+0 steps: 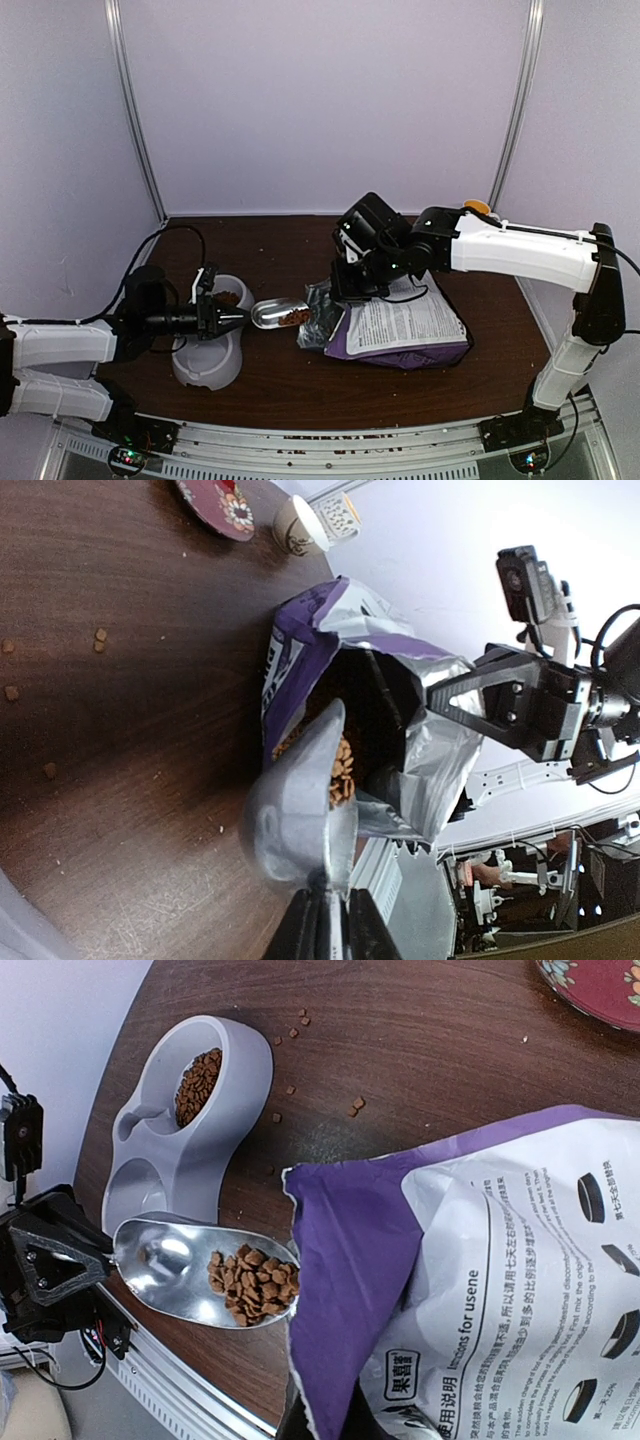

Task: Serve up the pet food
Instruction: Move the pet food bowl to the center of the board.

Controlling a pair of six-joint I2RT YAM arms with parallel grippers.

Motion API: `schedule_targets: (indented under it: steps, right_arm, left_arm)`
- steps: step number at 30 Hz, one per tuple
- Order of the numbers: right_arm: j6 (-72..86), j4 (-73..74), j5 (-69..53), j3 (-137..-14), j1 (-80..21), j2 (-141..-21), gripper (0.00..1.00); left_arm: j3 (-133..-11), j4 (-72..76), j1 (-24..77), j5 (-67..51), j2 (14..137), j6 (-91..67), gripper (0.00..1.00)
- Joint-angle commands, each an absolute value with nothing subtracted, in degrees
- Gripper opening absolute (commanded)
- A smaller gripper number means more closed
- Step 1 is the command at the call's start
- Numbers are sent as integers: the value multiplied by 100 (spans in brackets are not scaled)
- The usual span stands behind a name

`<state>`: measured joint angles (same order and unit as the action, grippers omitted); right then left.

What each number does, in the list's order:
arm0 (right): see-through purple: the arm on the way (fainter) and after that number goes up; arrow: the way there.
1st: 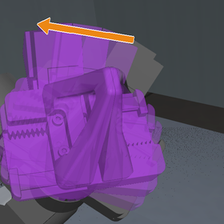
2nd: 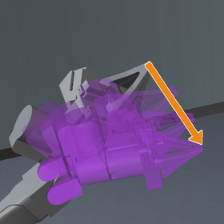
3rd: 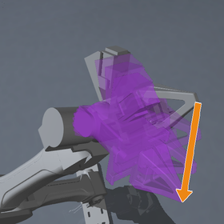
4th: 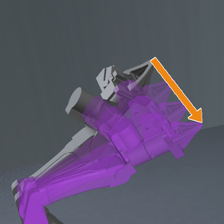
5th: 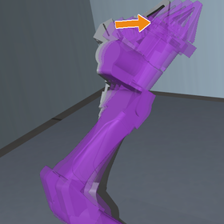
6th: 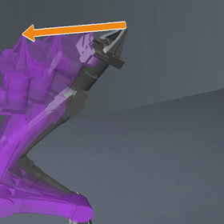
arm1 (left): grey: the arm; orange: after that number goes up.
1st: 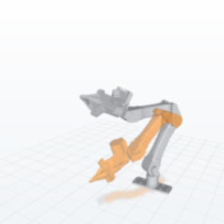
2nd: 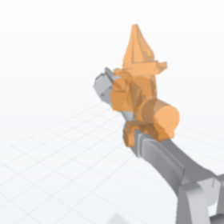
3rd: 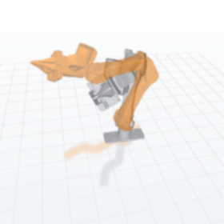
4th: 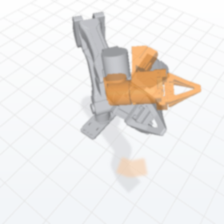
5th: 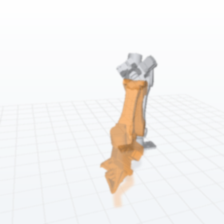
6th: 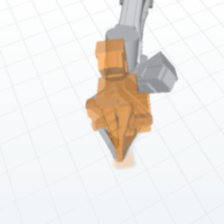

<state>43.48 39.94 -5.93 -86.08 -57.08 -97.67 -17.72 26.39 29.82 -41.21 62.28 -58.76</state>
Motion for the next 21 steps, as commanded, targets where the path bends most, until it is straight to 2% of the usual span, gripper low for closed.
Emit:
schedule_targets:
  steps: [1,21]
  right_arm:
    - [4368,4053,-289,-8509,-5614,-9492,0]
    - [4360,4053,-312,-8500,-5596,-9498,0]
  left_arm:
    - [-1717,3376,2773,-4673,6073,-6158,0]
    - [-1377,5656,2513,-5498,6534,-7512,0]
